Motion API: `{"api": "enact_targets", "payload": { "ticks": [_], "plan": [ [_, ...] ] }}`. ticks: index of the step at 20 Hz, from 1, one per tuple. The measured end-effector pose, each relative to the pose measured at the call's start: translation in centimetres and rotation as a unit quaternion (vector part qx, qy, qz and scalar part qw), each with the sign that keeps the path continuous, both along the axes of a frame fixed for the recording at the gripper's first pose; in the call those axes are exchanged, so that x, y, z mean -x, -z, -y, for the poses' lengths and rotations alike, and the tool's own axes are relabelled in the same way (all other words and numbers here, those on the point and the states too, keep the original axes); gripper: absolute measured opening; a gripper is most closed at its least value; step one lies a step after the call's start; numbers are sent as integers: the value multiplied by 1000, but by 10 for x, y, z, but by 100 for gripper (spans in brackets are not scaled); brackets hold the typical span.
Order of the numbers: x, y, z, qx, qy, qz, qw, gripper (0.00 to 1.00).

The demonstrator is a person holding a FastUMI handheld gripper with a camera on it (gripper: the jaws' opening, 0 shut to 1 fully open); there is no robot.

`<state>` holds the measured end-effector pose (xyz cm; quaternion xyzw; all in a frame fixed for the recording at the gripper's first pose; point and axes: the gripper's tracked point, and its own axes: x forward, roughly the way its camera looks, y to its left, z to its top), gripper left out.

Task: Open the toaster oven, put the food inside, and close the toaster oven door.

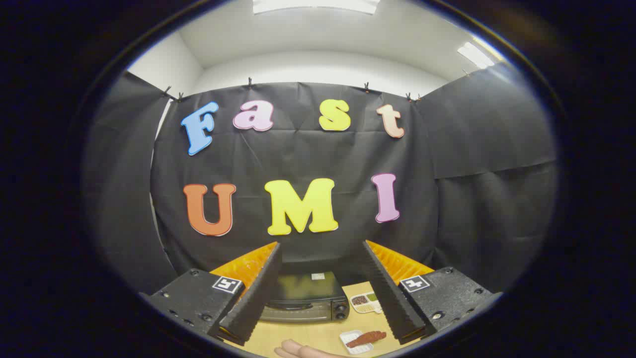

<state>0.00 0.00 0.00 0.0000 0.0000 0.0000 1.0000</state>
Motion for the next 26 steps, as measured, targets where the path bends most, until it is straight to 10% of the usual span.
{"api": "enact_targets", "payload": {
  "ticks": [15,26],
  "plan": [
    [-5,13,-30,17,-18,14,1000,100],
    [-110,134,-65,35,-42,-86,995,100]
  ]
}}
